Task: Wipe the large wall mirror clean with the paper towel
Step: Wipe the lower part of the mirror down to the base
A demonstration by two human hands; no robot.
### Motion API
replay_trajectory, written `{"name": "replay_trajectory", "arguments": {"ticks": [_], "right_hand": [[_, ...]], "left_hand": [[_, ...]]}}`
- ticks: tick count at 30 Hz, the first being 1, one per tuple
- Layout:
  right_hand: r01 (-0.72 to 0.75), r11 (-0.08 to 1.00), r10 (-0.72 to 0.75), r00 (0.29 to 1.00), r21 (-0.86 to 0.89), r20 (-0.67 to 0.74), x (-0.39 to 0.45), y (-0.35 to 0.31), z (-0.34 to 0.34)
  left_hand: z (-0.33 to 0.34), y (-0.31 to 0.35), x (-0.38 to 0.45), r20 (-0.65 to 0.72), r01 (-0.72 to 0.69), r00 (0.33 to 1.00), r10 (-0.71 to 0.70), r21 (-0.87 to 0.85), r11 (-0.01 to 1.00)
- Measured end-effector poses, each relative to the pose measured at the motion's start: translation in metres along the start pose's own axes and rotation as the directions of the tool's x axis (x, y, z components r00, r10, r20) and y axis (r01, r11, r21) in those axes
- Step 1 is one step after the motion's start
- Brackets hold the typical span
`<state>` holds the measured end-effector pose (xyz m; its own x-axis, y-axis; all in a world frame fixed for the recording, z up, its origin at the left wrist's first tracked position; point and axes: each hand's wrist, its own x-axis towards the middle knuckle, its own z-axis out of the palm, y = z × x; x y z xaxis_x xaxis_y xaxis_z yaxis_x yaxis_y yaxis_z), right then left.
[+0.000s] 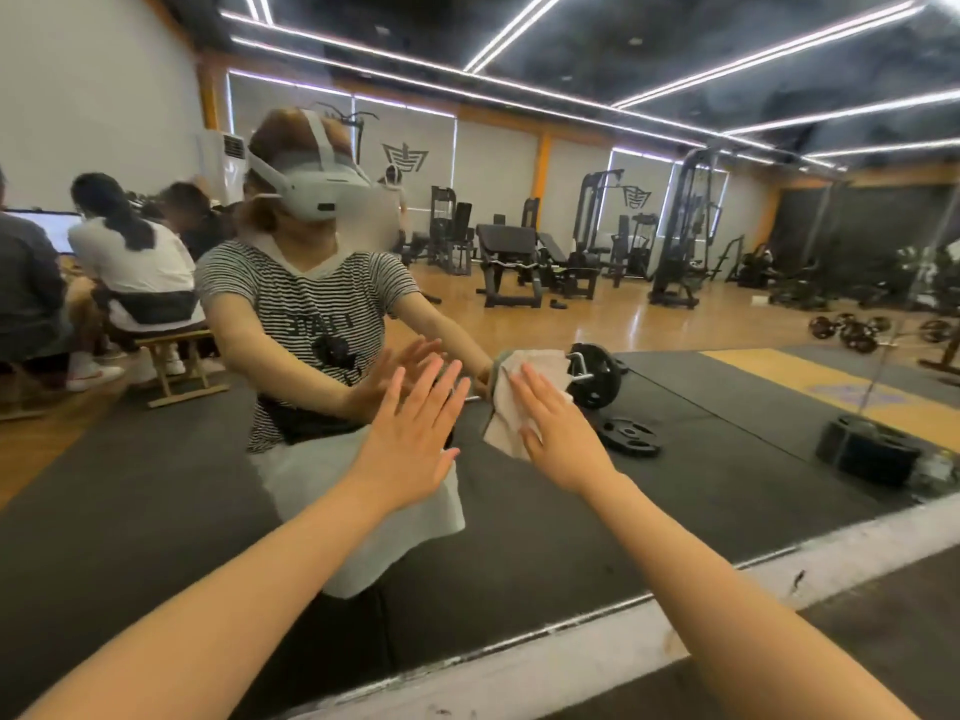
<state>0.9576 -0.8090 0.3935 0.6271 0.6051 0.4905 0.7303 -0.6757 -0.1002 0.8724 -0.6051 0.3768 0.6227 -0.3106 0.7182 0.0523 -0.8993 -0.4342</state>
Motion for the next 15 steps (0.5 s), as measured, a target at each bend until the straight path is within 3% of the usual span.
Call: {"name": "replay_trajectory", "arguments": {"ticks": [8,15], "right_hand": [[-0.120,0.988,0.129,0.986,-0.095,0.103,-0.001,-0.024,-0.005],[-0.140,0.986,0.140,0.990,-0.089,-0.001,0.002,-0.022,0.005]], "left_hand": [[0.004,-0.010,0.029,-0.064,-0.157,0.985,0.160,0.057,0.986],[0.029,-0.027,0.024,-0.060,-0.146,0.987,0.149,0.048,0.988]]}}
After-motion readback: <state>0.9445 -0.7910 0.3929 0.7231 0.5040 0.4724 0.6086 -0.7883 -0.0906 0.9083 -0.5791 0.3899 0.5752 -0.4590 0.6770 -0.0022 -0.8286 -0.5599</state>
